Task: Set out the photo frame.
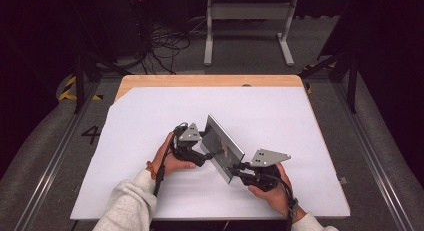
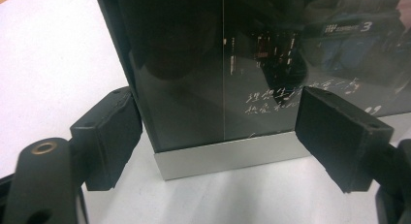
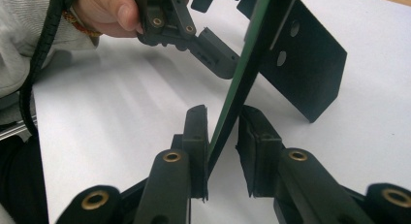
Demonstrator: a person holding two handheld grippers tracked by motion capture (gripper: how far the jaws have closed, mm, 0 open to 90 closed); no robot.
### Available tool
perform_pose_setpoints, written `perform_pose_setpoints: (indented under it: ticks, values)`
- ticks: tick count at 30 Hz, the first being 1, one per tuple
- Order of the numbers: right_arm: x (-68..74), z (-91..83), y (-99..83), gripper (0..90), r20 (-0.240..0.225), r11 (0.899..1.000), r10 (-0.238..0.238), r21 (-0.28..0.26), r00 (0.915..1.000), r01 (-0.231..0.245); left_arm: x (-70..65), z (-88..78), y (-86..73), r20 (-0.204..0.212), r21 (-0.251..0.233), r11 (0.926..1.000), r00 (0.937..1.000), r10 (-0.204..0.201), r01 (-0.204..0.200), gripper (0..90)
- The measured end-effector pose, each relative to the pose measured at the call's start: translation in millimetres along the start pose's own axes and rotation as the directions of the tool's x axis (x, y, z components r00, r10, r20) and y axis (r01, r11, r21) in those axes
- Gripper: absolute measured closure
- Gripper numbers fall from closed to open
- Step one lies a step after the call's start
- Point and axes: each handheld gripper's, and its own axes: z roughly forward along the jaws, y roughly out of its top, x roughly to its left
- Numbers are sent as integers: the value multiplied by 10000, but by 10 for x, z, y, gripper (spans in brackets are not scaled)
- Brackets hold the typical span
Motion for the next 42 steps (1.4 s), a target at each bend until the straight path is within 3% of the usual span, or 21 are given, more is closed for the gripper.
perform_pose_setpoints:
  ticks: [9,21,30,42]
  values:
    - [-38,-58,-24,745,343,9999,109,-97,9994,-105,-12,-94,-24,200,210,9998,9998,22,-26,279]
    - [-109,-98,-59,747,470,9987,473,-209,9978,-464,-123,-234,-85,-256,560,9977,9989,387,-372,386]
    - [-128,-88,-66,740,610,9987,486,-151,9970,-478,-200,-312,-124,-230,715,9960,9982,552,-535,410]
    - [-105,-209,-110,744,839,9994,334,-49,9959,-331,-193,-274,-91,-455,90,9993,9982,380,-376,409]
